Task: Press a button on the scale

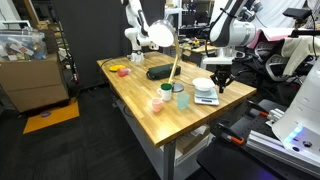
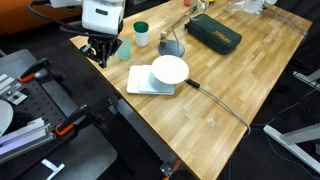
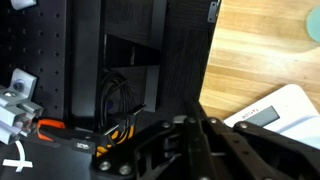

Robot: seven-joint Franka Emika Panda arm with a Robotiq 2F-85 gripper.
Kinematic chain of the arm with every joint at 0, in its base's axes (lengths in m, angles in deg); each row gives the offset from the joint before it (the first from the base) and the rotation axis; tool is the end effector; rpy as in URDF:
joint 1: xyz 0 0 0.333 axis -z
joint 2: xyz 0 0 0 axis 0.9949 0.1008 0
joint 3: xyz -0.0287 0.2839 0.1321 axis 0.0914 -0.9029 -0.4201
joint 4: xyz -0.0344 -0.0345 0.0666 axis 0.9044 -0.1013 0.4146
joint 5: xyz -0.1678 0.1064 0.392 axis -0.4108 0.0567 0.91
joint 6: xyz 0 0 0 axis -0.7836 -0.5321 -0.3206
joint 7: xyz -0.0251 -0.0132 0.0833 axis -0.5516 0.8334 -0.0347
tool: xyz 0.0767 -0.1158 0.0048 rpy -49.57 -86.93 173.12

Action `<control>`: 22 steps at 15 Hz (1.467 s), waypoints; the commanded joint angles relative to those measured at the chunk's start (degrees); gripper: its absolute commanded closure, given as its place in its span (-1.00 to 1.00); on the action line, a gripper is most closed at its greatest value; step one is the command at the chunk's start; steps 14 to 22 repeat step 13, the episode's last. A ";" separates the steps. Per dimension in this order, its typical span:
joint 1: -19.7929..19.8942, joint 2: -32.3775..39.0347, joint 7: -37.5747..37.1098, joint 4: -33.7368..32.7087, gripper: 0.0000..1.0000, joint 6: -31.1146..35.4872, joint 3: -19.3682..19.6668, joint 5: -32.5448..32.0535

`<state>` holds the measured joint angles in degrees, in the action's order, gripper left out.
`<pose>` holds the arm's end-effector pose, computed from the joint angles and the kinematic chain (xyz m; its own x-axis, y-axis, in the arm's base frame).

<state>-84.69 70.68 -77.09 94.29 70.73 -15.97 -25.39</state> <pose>0.3685 -0.0733 0.0977 0.1023 -0.9799 -0.1713 -0.9699 -0.1365 0.2018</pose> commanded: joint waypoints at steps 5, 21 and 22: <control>3.21 -3.90 13.26 -0.01 0.28 -7.26 -3.51 13.91; 3.46 -4.06 13.71 -0.01 0.19 -7.63 -3.60 14.05; 3.46 -4.06 13.71 -0.01 0.19 -7.63 -3.60 14.05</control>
